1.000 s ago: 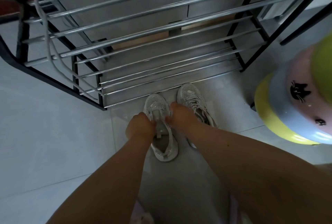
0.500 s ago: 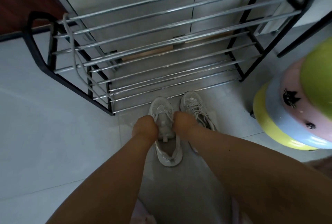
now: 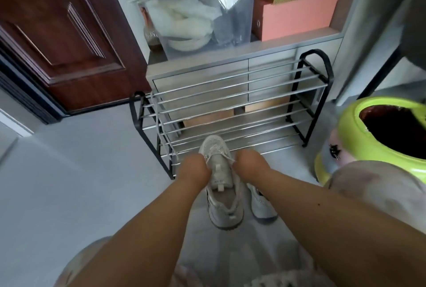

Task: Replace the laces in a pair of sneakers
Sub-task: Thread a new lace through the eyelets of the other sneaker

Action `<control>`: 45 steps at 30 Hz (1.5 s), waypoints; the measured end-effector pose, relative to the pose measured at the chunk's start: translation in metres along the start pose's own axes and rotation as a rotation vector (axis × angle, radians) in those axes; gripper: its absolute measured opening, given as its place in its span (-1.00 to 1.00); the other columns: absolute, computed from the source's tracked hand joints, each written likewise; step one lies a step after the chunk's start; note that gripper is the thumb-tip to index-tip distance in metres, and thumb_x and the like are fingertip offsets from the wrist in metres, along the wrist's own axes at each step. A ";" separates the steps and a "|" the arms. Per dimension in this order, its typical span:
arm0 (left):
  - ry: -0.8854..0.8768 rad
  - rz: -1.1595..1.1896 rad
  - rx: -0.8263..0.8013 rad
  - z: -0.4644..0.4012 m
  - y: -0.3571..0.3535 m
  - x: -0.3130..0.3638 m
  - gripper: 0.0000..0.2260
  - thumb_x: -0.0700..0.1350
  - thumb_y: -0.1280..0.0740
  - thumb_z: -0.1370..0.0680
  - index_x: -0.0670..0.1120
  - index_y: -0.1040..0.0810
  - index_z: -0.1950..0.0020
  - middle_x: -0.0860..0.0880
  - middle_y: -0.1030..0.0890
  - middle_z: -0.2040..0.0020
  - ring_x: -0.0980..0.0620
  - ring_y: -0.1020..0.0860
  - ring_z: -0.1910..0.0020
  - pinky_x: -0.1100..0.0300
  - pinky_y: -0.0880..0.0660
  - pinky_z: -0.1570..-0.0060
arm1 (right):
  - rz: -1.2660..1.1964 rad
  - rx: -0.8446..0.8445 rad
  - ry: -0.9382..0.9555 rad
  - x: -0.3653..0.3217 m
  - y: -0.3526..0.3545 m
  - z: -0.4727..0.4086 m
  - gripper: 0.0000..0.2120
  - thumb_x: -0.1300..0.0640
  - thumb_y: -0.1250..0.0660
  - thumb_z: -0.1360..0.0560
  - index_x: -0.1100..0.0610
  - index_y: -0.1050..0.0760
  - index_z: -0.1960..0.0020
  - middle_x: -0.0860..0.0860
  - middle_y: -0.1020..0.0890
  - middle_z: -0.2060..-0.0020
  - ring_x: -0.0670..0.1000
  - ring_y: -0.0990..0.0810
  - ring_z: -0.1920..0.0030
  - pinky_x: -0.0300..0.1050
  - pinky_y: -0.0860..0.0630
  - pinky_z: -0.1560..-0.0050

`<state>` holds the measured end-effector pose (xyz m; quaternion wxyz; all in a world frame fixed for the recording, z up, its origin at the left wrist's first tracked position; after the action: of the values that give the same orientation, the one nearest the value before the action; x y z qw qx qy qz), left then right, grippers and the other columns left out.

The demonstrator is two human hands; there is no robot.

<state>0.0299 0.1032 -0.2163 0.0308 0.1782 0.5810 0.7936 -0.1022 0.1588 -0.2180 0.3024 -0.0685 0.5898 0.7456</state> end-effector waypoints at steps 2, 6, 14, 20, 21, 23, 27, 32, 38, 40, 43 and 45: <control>-0.007 0.006 0.058 0.016 0.021 0.004 -0.77 -0.12 -0.20 -0.54 -0.25 -0.57 0.05 -0.20 -0.63 0.08 -0.18 -0.61 0.09 0.05 -0.54 0.14 | -0.022 0.042 0.013 -0.009 0.019 0.018 -0.81 0.20 -0.15 -0.54 0.25 -0.51 0.02 0.21 -0.59 -0.09 0.19 -0.54 -0.13 -0.10 -0.44 -0.02; -0.069 -0.008 0.221 0.048 0.065 0.018 -0.80 -0.11 -0.19 -0.57 -0.18 -0.44 0.18 -0.17 -0.57 0.16 -0.16 -0.56 0.13 0.10 -0.42 0.24 | -0.058 0.147 0.051 -0.027 0.057 0.052 -0.72 0.18 -0.15 -0.53 0.09 -0.29 0.36 0.12 -0.54 0.18 0.16 -0.55 0.00 -0.15 -0.34 0.14; -0.182 0.070 0.511 0.131 0.137 0.029 -0.79 -0.10 -0.19 -0.56 -0.13 -0.31 0.26 -0.04 -0.41 0.32 -0.06 -0.40 0.28 0.12 -0.23 0.29 | -0.212 0.415 0.181 -0.042 0.115 0.119 -0.85 0.16 -0.20 -0.49 0.17 -0.46 0.23 0.06 -0.54 0.30 0.13 -0.52 0.19 -0.11 -0.26 0.32; -0.203 0.200 0.577 0.191 0.135 0.023 -0.76 -0.11 -0.23 -0.55 -0.07 -0.30 0.31 0.00 -0.43 0.39 0.01 -0.41 0.37 0.14 -0.21 0.38 | -0.160 0.486 0.282 -0.046 0.117 0.177 -0.70 0.16 -0.20 -0.51 0.00 -0.21 0.36 -0.06 -0.38 0.44 0.04 -0.40 0.32 -0.22 -0.14 0.43; -0.202 0.215 0.565 0.198 0.130 0.022 -0.75 -0.11 -0.24 -0.55 -0.05 -0.29 0.32 0.00 -0.44 0.40 0.00 -0.42 0.37 0.14 -0.21 0.38 | -0.155 0.477 0.271 -0.043 0.113 0.182 -0.69 0.15 -0.20 -0.51 0.00 -0.21 0.36 -0.07 -0.38 0.44 0.03 -0.40 0.32 -0.23 -0.16 0.43; -0.199 0.234 0.541 0.208 0.120 0.021 -0.73 -0.09 -0.24 -0.55 -0.04 -0.29 0.33 -0.01 -0.45 0.39 -0.01 -0.45 0.35 0.14 -0.24 0.37 | -0.170 0.448 0.252 -0.036 0.104 0.192 -0.70 0.12 -0.21 -0.51 -0.01 -0.23 0.36 -0.07 -0.40 0.44 0.03 -0.43 0.32 -0.17 -0.24 0.38; -0.190 0.281 0.528 0.224 0.103 0.019 -0.73 -0.07 -0.26 -0.54 -0.02 -0.30 0.34 0.00 -0.46 0.40 0.05 -0.42 0.39 0.24 -0.26 0.39 | -0.214 0.411 0.237 -0.025 0.099 0.211 -0.76 0.03 -0.21 -0.54 0.04 -0.34 0.29 -0.04 -0.46 0.41 -0.02 -0.46 0.31 -0.27 -0.27 0.37; -0.185 0.317 0.526 0.231 0.093 0.018 -0.76 0.04 -0.22 -0.51 -0.05 -0.37 0.30 0.00 -0.48 0.42 0.06 -0.46 0.39 0.11 -0.40 0.33 | -0.169 0.436 0.221 -0.019 0.106 0.228 -0.75 0.00 -0.23 -0.55 0.04 -0.36 0.28 -0.05 -0.43 0.45 -0.15 -0.34 0.42 -0.46 -0.31 0.30; -0.205 0.363 0.504 0.222 0.090 0.017 -0.75 0.04 -0.28 -0.49 -0.04 -0.41 0.33 0.01 -0.49 0.42 0.08 -0.46 0.39 0.16 -0.39 0.36 | -0.239 0.401 0.227 -0.016 0.095 0.208 -0.75 -0.11 -0.28 -0.43 0.05 -0.45 0.29 -0.04 -0.55 0.41 -0.12 -0.47 0.37 -0.25 -0.36 0.35; -0.214 0.392 0.488 0.218 0.089 0.016 -0.76 0.06 -0.28 -0.48 -0.03 -0.43 0.34 0.02 -0.51 0.43 0.10 -0.47 0.40 0.18 -0.40 0.36 | -0.293 0.382 0.236 -0.013 0.093 0.198 -0.67 -0.19 -0.27 -0.35 0.08 -0.45 0.32 -0.04 -0.56 0.43 -0.08 -0.50 0.37 -0.12 -0.42 0.32; -0.222 0.472 0.461 0.213 0.089 0.015 -0.76 0.10 -0.28 -0.43 -0.01 -0.47 0.35 0.07 -0.55 0.41 0.12 -0.50 0.37 0.26 -0.40 0.39 | -0.343 0.374 0.219 -0.006 0.092 0.183 -0.60 -0.26 -0.28 -0.34 0.08 -0.41 0.39 -0.07 -0.54 0.47 -0.10 -0.48 0.43 -0.10 -0.42 0.35; -0.219 0.497 0.443 0.210 0.091 0.014 -0.75 0.11 -0.26 -0.42 -0.01 -0.46 0.38 0.11 -0.56 0.39 0.14 -0.51 0.38 0.30 -0.39 0.40 | -0.371 0.387 0.213 -0.004 0.095 0.176 -0.55 -0.32 -0.23 -0.34 0.07 -0.40 0.40 -0.08 -0.55 0.47 -0.11 -0.47 0.43 -0.09 -0.42 0.34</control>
<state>0.0976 0.2687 -0.0730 -0.1405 0.4003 0.6712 0.6078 -0.1045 0.3073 -0.0845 0.3777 -0.1941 0.7269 0.5397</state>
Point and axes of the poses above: each hand's wrist, its own z-axis away from the middle knuckle, its own y-axis out of the back of the hand, x = y × z, the point moved 9 cm from there along -z, towards the middle knuckle
